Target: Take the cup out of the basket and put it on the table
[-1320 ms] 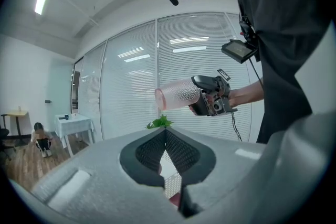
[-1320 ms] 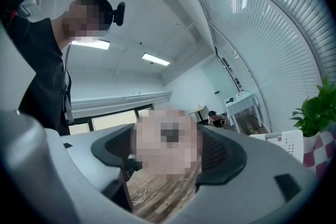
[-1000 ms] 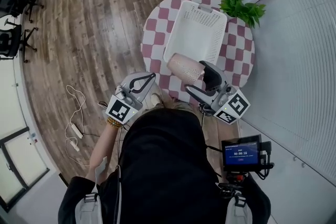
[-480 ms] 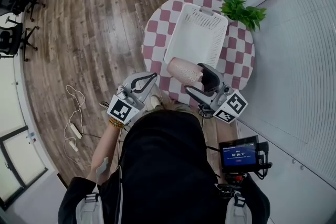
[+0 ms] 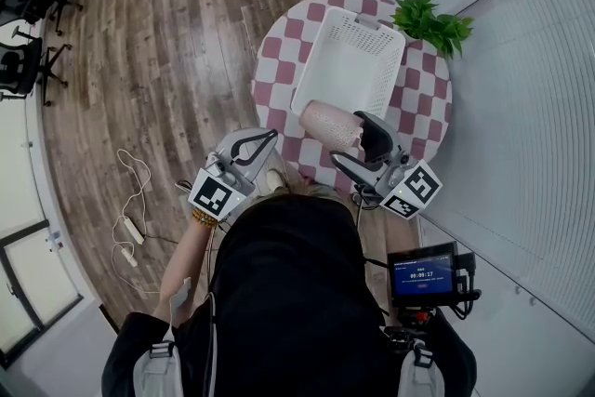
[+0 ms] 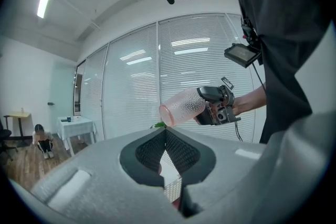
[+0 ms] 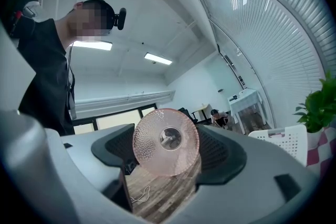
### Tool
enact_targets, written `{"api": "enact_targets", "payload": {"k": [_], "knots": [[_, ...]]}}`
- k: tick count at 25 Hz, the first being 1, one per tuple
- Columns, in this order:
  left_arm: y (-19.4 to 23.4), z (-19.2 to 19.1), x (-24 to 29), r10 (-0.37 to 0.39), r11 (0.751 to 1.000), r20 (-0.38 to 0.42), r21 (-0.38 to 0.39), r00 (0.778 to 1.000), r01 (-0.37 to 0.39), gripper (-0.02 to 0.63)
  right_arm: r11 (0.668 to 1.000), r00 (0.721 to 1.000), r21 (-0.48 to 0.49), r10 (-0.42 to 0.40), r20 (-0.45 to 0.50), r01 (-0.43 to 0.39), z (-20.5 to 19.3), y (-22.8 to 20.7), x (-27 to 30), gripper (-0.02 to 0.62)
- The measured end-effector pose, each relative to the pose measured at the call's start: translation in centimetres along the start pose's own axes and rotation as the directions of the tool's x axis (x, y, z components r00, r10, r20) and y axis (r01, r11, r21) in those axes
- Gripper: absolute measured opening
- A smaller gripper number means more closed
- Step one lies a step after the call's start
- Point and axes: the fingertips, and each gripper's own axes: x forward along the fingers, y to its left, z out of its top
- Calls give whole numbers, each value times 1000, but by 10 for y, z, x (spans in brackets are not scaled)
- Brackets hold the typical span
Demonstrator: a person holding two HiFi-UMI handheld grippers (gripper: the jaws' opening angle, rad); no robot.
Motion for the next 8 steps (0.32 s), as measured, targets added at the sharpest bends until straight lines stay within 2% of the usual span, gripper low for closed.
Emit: {"api": "enact_targets", "payload": {"k": [3, 5, 8], "knots": [[-2, 3, 1, -6, 1000, 4, 9, 1000, 6, 2, 1000, 1000, 6, -1, 9, 1, 0, 1, -1, 379], [-4, 9, 3, -33, 995, 18, 94, 999, 31, 2, 1000, 1000, 5, 1, 10, -1, 0, 0, -1, 379], [-4, 17, 5, -70, 973, 28, 224, 997, 62, 2, 1000, 1000, -4, 20, 13, -20, 1, -3, 7, 379]]}}
